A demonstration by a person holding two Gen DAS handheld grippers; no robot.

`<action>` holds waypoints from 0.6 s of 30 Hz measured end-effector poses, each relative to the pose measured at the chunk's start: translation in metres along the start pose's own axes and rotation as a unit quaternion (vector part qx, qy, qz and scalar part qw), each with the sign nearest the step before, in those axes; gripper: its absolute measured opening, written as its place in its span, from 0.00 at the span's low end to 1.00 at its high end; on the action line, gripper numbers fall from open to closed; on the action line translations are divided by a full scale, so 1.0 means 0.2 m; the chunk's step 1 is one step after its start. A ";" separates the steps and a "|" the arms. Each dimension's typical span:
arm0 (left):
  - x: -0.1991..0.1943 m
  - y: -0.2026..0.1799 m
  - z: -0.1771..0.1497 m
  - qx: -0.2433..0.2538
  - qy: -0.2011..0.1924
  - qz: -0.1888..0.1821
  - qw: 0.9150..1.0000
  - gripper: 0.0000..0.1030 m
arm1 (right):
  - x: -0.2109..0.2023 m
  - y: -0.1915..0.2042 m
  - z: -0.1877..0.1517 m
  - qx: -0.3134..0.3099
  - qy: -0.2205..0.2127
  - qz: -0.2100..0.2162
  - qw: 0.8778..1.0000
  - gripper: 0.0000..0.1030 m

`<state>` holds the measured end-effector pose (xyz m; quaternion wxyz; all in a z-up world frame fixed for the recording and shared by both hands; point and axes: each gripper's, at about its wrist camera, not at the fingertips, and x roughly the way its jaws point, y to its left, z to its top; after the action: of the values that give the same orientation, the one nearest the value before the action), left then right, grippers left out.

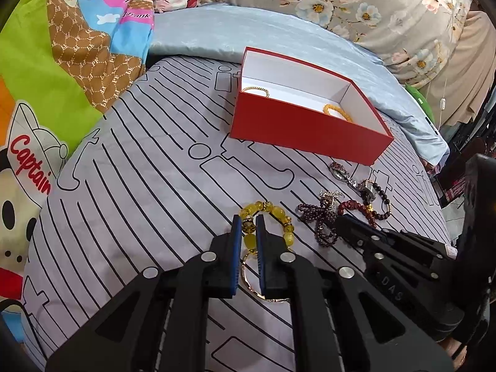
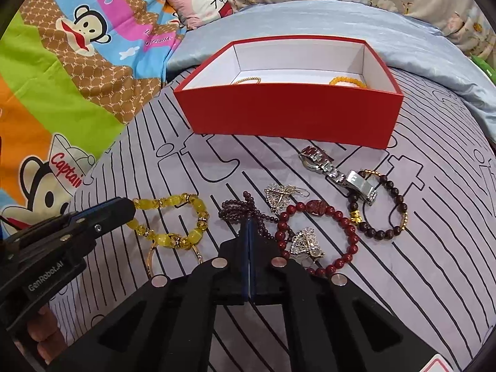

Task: Organize jewelry
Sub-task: 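Lift the yellow bracelet and garnet strand up off the sheet with both tools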

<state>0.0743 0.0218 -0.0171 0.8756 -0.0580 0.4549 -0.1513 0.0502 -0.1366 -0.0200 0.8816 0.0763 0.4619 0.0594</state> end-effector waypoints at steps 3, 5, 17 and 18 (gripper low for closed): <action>-0.01 -0.01 0.00 0.000 0.000 -0.002 1.000 0.08 | -0.05 -0.02 0.00 0.010 -0.010 0.004 1.000 0.00; -0.01 -0.01 -0.01 0.002 -0.001 0.000 1.000 0.08 | -0.09 -0.04 0.00 0.013 -0.016 0.005 1.000 0.00; 0.01 -0.01 -0.03 0.001 0.008 0.002 1.000 0.08 | 0.02 0.02 -0.01 -0.015 0.011 -0.003 1.000 0.23; 0.01 -0.01 -0.03 0.000 0.008 0.003 1.000 0.08 | 0.04 0.02 -0.01 -0.014 0.015 -0.003 1.000 0.23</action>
<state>0.0701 0.0192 -0.0220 0.8722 -0.0551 0.4624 -0.1497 0.0526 -0.1310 -0.0267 0.8760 0.0614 0.4740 0.0641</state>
